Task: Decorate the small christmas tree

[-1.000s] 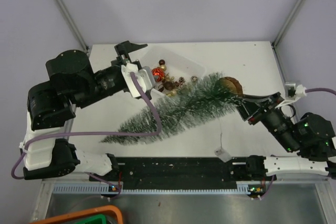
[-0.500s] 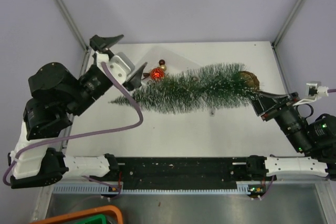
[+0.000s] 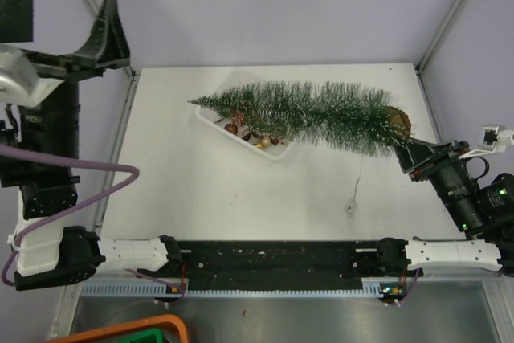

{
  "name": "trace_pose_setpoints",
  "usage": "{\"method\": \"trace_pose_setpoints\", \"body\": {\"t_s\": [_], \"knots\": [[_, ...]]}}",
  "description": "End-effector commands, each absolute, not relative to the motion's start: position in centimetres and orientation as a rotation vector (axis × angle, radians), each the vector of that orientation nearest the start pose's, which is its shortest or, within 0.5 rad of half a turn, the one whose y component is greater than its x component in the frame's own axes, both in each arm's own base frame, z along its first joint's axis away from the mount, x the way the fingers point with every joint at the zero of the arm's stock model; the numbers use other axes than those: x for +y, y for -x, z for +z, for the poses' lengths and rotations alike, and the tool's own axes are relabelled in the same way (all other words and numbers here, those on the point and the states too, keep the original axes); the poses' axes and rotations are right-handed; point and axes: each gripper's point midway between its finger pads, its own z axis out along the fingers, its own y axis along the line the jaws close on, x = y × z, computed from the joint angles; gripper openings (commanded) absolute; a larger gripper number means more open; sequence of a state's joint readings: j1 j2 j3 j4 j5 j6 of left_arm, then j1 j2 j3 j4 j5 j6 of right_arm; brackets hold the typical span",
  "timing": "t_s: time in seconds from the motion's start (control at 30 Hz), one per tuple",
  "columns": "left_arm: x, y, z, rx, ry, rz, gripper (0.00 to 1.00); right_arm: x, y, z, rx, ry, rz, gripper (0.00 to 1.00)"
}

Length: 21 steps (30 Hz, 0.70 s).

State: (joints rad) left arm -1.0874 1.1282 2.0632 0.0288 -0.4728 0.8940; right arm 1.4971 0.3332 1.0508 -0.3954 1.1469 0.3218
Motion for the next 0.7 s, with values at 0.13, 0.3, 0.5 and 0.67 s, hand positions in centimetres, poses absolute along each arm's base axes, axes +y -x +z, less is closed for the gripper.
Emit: {"method": "trace_pose_setpoints", "body": {"t_s": [0.13,0.3,0.5,0.67], "knots": [[0.3,-13.9,76.1,0.683,-0.027,-0.002,0.98,5.1,-16.2,42.8,1.468,-0.374,0.838,0.00],[-1.5,-15.7,70.0,0.883,-0.212,0.046,0.98,5.9,-16.6,41.6,1.468,-0.545,0.891,0.00],[-6.8,-17.6,62.4,1.143,-0.447,-0.041,0.95,9.5,-17.0,40.3,1.443,-0.708,0.977,0.00],[-10.3,-18.5,61.6,1.236,-0.420,-0.206,0.90,13.3,-16.9,41.4,1.396,-0.735,1.096,0.00]]}}
